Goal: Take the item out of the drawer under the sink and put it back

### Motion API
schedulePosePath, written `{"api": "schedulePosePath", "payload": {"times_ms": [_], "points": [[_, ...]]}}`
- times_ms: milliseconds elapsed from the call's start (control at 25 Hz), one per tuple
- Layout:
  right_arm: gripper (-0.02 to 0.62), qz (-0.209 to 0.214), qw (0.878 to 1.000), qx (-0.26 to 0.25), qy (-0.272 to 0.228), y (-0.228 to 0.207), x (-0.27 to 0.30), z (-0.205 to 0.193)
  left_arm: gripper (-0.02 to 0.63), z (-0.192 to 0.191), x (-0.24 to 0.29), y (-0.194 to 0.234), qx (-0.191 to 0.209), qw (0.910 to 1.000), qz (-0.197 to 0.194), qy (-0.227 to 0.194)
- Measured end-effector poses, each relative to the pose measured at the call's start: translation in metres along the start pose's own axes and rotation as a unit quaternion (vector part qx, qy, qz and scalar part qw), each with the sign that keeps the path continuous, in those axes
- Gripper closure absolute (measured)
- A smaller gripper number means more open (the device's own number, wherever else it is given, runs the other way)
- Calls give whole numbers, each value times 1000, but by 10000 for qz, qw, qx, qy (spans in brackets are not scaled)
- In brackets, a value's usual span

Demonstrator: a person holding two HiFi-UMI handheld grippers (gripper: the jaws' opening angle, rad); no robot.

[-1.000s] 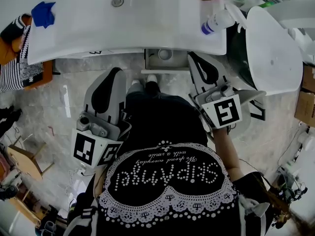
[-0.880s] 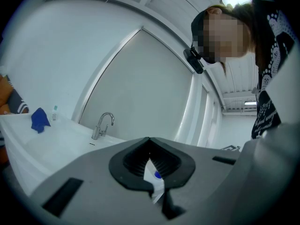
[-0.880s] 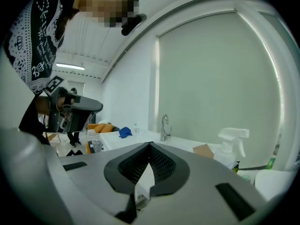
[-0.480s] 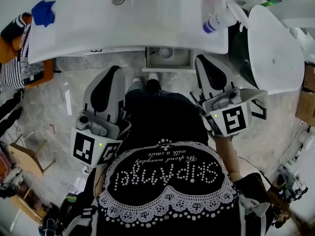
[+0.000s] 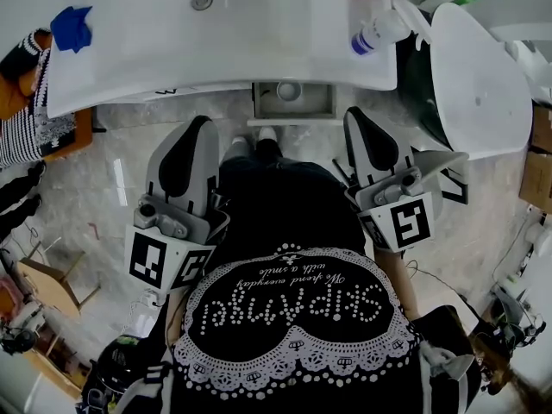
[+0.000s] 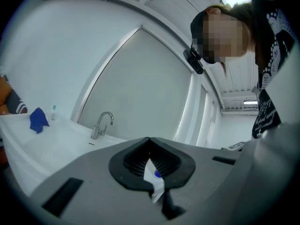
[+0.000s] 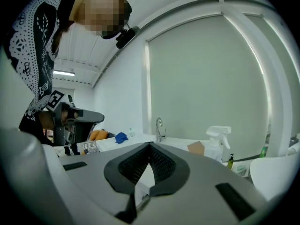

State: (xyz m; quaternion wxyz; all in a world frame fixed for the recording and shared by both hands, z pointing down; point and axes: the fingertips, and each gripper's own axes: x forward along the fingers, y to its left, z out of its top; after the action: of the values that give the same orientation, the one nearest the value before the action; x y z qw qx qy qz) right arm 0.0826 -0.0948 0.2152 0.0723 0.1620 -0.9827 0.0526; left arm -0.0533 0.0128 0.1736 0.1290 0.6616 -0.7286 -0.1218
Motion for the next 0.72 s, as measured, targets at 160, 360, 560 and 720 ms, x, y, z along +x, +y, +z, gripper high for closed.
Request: {"api": "schedulePosePath", "payload": {"times_ms": [160, 360, 560, 720], "points": [[578, 6, 10000, 13, -28, 9, -3, 0, 601, 0, -1, 2, -72, 9999, 134, 70], [578, -80, 10000, -4, -15, 18, -7, -2, 601, 1, -9, 6, 27, 10000, 23, 19], [578, -220, 9997, -63, -8, 31, -13, 1, 601, 3, -23, 15, 17, 9999, 81, 126], [578, -282, 9996, -33, 12, 44, -18, 1, 601, 5, -34, 18, -4, 9999, 40, 139]]}}
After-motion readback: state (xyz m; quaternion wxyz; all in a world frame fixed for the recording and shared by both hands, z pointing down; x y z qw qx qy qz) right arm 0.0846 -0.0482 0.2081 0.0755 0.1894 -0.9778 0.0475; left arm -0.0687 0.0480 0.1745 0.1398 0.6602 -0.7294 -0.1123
